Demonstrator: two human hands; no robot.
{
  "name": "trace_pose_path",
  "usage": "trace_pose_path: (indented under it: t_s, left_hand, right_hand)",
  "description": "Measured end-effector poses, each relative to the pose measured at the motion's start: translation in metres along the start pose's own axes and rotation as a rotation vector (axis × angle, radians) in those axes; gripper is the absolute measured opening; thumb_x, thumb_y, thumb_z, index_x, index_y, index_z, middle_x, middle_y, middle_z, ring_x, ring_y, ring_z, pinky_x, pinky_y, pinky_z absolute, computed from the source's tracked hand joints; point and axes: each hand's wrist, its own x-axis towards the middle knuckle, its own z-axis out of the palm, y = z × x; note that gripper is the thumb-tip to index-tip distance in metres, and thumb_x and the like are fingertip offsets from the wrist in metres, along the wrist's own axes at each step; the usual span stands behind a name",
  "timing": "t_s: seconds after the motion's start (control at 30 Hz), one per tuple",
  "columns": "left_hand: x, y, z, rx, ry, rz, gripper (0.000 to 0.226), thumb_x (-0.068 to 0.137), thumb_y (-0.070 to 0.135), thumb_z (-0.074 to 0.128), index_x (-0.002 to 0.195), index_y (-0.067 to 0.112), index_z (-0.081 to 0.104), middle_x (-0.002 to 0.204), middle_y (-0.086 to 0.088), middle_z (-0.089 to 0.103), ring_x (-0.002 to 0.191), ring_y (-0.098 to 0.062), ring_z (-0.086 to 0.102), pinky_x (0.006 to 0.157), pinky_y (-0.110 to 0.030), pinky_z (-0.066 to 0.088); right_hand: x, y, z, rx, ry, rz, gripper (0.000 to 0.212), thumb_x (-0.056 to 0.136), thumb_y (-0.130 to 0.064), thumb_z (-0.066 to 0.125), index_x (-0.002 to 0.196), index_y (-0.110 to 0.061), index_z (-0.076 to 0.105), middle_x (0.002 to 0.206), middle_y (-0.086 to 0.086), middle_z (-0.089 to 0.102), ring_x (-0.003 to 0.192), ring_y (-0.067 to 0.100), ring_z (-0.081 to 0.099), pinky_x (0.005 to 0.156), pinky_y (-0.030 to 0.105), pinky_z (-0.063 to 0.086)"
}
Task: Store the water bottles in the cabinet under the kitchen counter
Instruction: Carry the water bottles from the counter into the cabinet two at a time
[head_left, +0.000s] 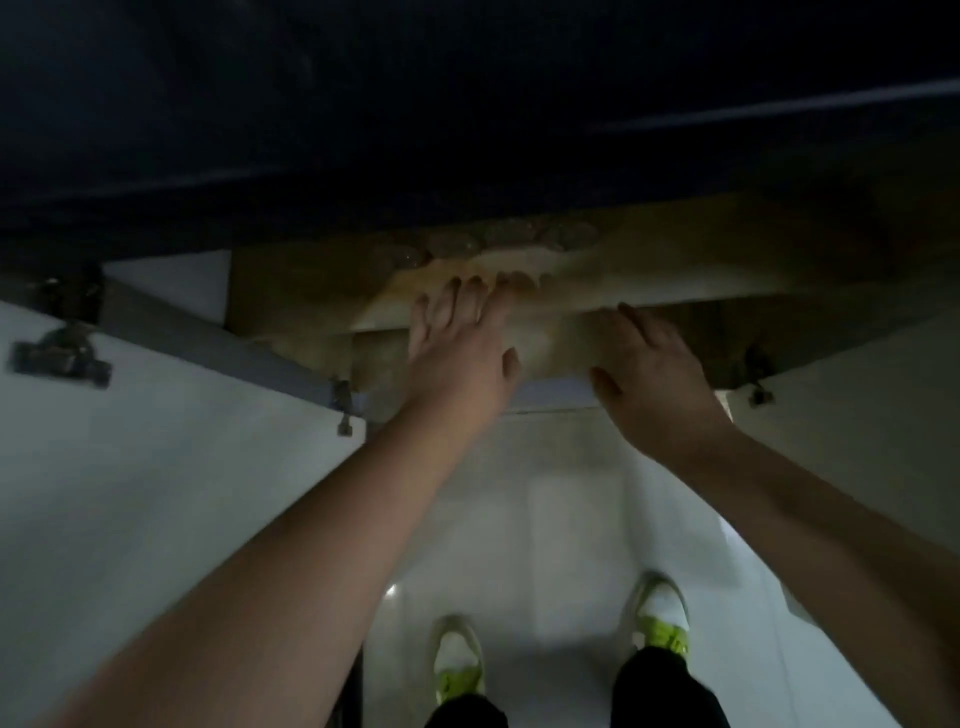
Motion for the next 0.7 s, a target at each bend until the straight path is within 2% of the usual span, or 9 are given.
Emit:
trace_pose_path:
  t_s: [0.1,0.2,0.4,0.5,0.7]
  left_hand:
    - [-0.054,0.002,-0.025,-0.028,-0.112,-0.018,0.066,0.097,0.040,0.045,0.154,0.025,0.016,0.159,-0.005,0.023,0.147,-0.027,0.018,0.121,-0.043,0.010]
    - [-0.115,0.006,-0.057,-0.050,-0.199,0.015,0.064,0.096,0.042,0.047,0.152,0.023,0.024,0.152,-0.006,0.033,0.140,-0.028,0.027,0.117,-0.044,0.019]
    - [-0.243,0.028,-0.138,-0.050,-0.338,0.135,0.060,0.096,0.045,0.044,0.150,0.025,0.027,0.154,-0.007,0.031,0.141,-0.030,0.027,0.116,-0.049,0.021]
    - [-0.289,0.048,-0.186,-0.075,-0.337,0.229,0.057,0.097,0.043,0.043,0.149,0.024,0.030,0.153,-0.007,0.032,0.139,-0.030,0.030,0.113,-0.048,0.022]
    - [-0.353,0.092,-0.246,-0.106,-0.334,0.465,0.062,0.099,0.039,0.043,0.154,0.023,0.021,0.156,-0.004,0.030,0.139,-0.027,0.032,0.113,-0.041,0.025]
  right_hand:
    - [-0.046,-0.015,-0.012,-0.024,-0.043,0.008,0.056,0.093,-0.031,0.055,0.141,-0.009,0.040,0.142,0.018,0.045,0.131,0.037,0.039,0.110,0.044,0.033]
    - [-0.106,-0.035,-0.033,-0.058,-0.080,0.000,0.055,0.094,-0.039,0.045,0.139,-0.008,0.043,0.140,0.019,0.047,0.129,0.039,0.042,0.108,0.046,0.035]
    - [-0.255,-0.073,-0.096,-0.105,-0.208,0.033,0.056,0.097,-0.037,0.046,0.146,-0.013,0.034,0.153,0.012,0.034,0.142,0.030,0.027,0.114,0.044,0.026]
    - [-0.327,-0.089,-0.123,-0.130,-0.180,0.063,0.055,0.094,-0.031,0.053,0.143,-0.011,0.040,0.149,0.013,0.040,0.140,0.031,0.032,0.111,0.047,0.031]
    - [-0.437,-0.101,-0.170,-0.156,-0.039,0.271,0.055,0.094,-0.044,0.044,0.140,-0.015,0.045,0.146,0.010,0.045,0.136,0.031,0.038,0.111,0.043,0.029]
